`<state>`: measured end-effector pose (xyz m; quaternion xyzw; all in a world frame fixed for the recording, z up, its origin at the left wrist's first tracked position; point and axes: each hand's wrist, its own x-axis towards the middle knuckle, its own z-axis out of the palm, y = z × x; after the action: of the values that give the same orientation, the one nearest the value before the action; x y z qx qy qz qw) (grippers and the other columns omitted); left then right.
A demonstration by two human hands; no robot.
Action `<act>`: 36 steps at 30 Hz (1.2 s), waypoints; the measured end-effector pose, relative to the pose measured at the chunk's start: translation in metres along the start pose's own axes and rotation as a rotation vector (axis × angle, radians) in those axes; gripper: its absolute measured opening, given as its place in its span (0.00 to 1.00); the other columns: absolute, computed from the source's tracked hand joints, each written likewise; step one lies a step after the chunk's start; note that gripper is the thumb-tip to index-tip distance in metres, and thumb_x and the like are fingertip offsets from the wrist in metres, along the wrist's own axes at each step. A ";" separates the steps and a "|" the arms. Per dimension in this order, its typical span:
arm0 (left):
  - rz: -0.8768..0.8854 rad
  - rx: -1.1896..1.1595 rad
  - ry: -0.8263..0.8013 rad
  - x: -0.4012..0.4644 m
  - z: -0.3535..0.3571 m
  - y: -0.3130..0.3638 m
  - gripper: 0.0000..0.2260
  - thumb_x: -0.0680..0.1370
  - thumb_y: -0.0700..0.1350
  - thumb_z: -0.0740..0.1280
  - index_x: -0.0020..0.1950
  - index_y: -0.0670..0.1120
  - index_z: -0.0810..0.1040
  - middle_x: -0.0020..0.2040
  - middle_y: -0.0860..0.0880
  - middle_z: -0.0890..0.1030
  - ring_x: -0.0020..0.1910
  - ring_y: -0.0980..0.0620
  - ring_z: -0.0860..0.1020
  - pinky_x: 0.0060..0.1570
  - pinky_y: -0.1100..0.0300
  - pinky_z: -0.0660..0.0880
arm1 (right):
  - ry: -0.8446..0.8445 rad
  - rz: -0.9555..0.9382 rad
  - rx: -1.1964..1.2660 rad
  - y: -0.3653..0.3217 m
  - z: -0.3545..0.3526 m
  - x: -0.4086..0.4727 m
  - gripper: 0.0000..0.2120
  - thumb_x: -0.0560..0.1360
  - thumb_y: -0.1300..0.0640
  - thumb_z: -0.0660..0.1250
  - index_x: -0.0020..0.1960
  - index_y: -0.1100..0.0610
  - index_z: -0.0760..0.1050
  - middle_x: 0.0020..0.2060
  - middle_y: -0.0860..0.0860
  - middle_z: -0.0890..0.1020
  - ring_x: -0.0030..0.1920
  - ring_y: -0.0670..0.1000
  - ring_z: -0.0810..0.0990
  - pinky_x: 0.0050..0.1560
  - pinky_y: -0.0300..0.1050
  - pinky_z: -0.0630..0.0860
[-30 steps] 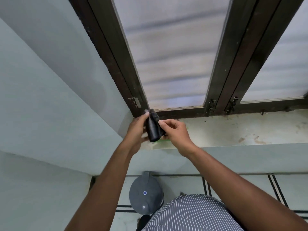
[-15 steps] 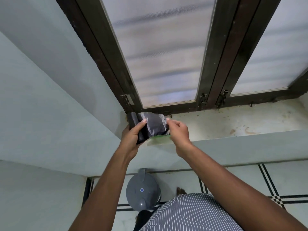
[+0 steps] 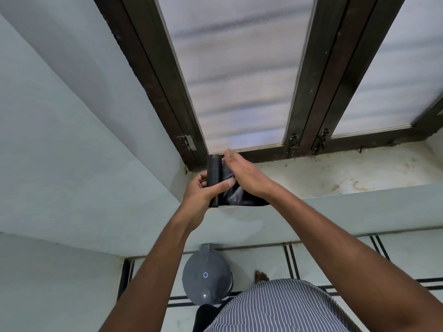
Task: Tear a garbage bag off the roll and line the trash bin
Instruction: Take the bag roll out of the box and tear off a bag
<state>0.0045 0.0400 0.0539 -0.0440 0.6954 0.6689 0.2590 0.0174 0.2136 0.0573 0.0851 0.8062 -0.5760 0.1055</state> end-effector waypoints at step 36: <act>-0.155 -0.300 -0.108 -0.008 -0.050 0.031 0.21 0.84 0.58 0.68 0.72 0.48 0.82 0.67 0.46 0.86 0.66 0.43 0.84 0.65 0.46 0.80 | 0.033 -0.024 -0.558 -0.023 -0.037 0.005 0.37 0.68 0.14 0.67 0.52 0.46 0.84 0.47 0.42 0.87 0.48 0.47 0.85 0.52 0.52 0.83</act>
<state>-0.0160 -0.0069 0.0836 -0.0999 0.5673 0.7446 0.3373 0.0036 0.2413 0.0889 0.0527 0.9361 -0.3314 0.1051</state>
